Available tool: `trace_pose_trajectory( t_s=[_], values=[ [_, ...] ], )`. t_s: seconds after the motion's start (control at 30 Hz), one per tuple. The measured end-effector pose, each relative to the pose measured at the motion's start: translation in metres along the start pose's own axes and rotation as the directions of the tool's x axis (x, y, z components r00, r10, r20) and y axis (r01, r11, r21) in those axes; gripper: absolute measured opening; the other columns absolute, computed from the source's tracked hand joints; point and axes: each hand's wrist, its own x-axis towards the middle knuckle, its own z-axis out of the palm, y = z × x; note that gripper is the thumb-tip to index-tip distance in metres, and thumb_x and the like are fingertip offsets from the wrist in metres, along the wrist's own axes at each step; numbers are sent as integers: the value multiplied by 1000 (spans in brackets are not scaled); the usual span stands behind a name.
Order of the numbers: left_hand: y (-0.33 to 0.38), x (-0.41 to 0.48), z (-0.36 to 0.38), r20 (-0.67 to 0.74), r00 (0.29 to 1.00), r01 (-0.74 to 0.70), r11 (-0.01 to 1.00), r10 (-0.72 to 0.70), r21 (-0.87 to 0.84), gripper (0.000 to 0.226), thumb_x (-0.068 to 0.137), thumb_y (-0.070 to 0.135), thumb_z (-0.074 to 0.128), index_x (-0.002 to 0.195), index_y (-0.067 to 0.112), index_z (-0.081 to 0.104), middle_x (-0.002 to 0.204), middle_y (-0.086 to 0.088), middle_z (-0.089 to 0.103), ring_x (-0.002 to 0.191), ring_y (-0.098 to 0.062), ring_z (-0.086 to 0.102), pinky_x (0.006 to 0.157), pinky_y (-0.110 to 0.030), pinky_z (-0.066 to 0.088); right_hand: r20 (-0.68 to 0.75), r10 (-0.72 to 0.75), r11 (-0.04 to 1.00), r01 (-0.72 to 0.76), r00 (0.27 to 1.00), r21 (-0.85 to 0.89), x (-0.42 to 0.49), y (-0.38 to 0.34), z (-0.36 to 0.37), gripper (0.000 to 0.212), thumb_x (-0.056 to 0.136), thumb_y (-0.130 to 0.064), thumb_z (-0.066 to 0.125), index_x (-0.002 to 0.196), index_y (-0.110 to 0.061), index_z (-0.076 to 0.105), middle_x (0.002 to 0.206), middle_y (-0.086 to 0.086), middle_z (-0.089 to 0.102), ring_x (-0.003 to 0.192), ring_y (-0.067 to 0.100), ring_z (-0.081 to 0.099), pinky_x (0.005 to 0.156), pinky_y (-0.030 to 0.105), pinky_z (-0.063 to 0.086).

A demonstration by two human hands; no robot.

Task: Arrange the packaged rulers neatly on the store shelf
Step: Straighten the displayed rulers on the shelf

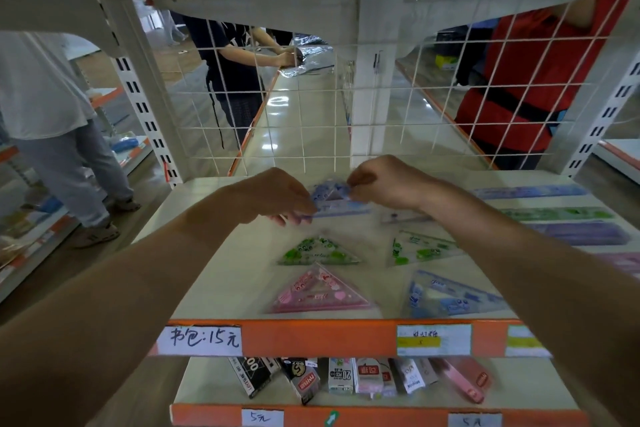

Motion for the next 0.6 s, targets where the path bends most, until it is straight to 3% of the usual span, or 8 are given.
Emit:
trace_pose_trajectory(
  t_s=[0.07, 0.17, 0.3, 0.43, 0.5, 0.6],
  values=[
    [12, -5, 8, 113, 994, -6, 1000, 7, -10, 7, 84, 21, 69, 87, 15, 71, 80, 0, 73, 75, -10, 67, 67, -22, 54, 91, 45, 997, -50, 995, 59, -21, 5, -14, 17, 88, -15, 65, 104, -11, 67, 87, 3, 68, 69, 8, 62, 64, 21, 49],
    [33, -8, 29, 217, 976, -24, 999, 29, -27, 6, 87, 21, 66, 89, 16, 69, 80, -2, 71, 73, -12, 67, 66, -23, 54, 139, 143, 983, -157, 980, 100, -52, 18, -31, 6, 88, -12, 65, 92, -16, 66, 76, -1, 64, 65, 7, 61, 56, 17, 50],
    [60, -8, 54, 296, 951, -89, 996, 84, 6, 16, 92, 24, 58, 94, 12, 68, 84, -4, 71, 71, -13, 67, 65, -24, 53, 186, 254, 954, -277, 949, 114, -90, 37, -47, 7, 87, -11, 66, 88, -18, 65, 78, 1, 64, 63, 6, 60, 57, 17, 50],
    [81, -9, 69, 322, 938, -145, 989, 127, 33, 16, 91, 25, 59, 92, 15, 71, 83, 0, 73, 71, -11, 67, 67, -24, 52, 183, 337, 931, -356, 924, 83, -122, 53, -57, 8, 88, -16, 66, 95, -15, 69, 92, 7, 67, 76, 11, 60, 67, 19, 48],
    [86, -9, 73, 341, 929, -160, 987, 142, 27, 16, 92, 24, 58, 94, 14, 70, 84, -1, 72, 71, -11, 66, 69, -25, 52, 196, 378, 911, -401, 905, 97, -134, 60, -57, 18, 88, -15, 65, 104, -8, 69, 89, 8, 66, 75, 12, 58, 66, 20, 46],
    [93, -12, 80, 343, 929, -167, 985, 141, 47, 17, 92, 22, 58, 96, 11, 69, 82, -1, 71, 72, -13, 65, 71, -26, 53, 197, 411, 887, -440, 890, 139, -144, 65, -54, 18, 85, -11, 67, 102, -3, 69, 79, 6, 61, 67, 11, 53, 64, 21, 42]
  ],
)
